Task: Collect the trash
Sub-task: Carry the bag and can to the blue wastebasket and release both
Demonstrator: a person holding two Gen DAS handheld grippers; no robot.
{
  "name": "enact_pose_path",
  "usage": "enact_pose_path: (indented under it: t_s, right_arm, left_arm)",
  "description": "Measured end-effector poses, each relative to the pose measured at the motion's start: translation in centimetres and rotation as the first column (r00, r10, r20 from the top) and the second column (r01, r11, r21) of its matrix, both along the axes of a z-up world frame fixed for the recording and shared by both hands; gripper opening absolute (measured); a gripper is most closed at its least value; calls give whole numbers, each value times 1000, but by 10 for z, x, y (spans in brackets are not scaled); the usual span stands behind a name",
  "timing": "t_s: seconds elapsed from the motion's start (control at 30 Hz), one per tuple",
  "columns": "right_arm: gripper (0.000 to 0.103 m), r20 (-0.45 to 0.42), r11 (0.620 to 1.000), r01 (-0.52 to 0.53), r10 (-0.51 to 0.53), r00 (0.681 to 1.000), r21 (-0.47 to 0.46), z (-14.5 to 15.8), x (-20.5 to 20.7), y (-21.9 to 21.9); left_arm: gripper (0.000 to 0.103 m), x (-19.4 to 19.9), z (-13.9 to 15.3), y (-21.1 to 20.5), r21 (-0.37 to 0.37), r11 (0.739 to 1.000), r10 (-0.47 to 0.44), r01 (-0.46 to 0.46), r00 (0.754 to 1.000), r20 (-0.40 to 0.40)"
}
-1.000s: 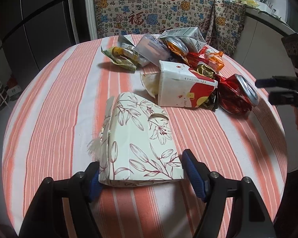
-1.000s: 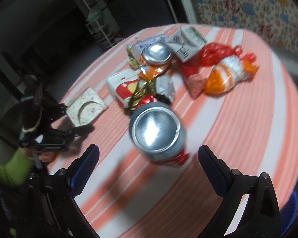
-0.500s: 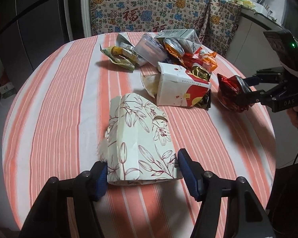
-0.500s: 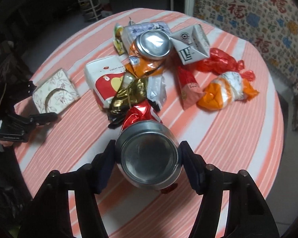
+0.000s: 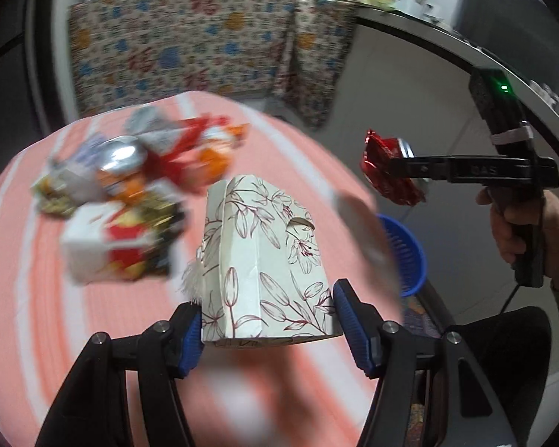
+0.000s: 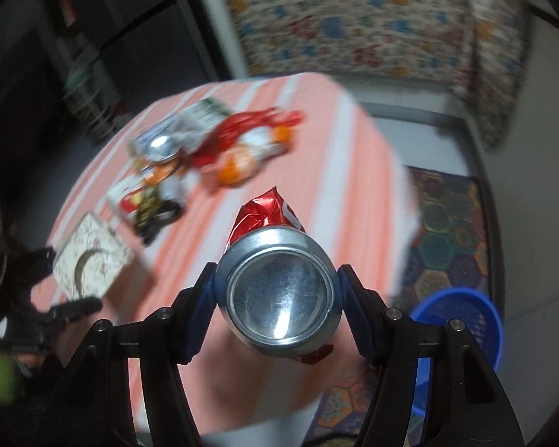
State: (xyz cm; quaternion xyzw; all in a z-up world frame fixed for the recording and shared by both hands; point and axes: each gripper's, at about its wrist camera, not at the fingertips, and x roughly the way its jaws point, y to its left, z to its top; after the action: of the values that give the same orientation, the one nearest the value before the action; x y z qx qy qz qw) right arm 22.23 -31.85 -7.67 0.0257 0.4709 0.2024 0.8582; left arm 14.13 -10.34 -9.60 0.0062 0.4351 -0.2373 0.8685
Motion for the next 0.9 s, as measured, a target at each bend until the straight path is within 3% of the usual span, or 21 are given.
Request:
enact_pose_path:
  t_s: [0.13, 0.4, 0.53, 0.73, 0.9]
  right_arm:
    - [66, 8, 982, 187, -187, 982, -38, 0, 1, -74]
    - [65, 10, 889, 444, -446, 895, -111, -31, 3, -179]
    - [65, 2, 856, 506, -509, 861, -107, -52, -1, -212]
    - [66, -29, 852, 516, -520, 854, -88, -65, 1, -236]
    - [66, -60, 844, 534, -537, 842, -60, -76, 2, -252]
  left_arm:
    - [64, 17, 6, -71, -28, 994, -106, 106, 994, 0]
    - [64, 52, -12, -197, -32, 974, -224, 224, 974, -29]
    - [64, 73, -39, -244, -1, 968, -251, 252, 966, -63]
    - [64, 90, -77, -296, 24, 958, -281, 286, 953, -117]
    - [64, 95, -98, -317, 41, 953, -293, 302, 945, -145]
